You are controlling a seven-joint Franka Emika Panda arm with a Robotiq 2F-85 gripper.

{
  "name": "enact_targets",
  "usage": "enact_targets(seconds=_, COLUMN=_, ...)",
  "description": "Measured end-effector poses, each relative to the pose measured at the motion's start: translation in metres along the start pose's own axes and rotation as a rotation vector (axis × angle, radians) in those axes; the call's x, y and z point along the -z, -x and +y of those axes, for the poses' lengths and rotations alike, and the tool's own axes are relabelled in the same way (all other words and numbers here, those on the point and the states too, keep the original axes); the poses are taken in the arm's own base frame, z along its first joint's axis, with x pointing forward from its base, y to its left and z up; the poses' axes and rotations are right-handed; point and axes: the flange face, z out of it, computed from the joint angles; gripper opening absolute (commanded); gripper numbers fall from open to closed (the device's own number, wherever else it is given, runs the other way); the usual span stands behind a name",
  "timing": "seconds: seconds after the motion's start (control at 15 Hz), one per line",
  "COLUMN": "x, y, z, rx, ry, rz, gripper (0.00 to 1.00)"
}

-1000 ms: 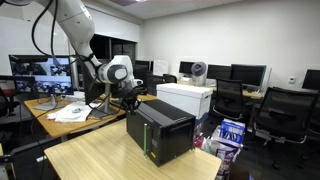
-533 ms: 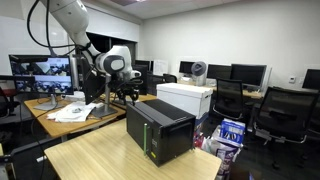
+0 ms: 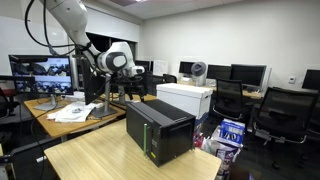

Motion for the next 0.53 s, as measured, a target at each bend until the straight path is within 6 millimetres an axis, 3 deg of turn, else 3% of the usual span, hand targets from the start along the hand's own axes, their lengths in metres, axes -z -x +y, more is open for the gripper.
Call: enact_targets(seconds=0.53, x=-0.015, y=0.024, z=-0.019, rx=-0.055, ry=0.009, rz=-0.065, gripper=1.00)
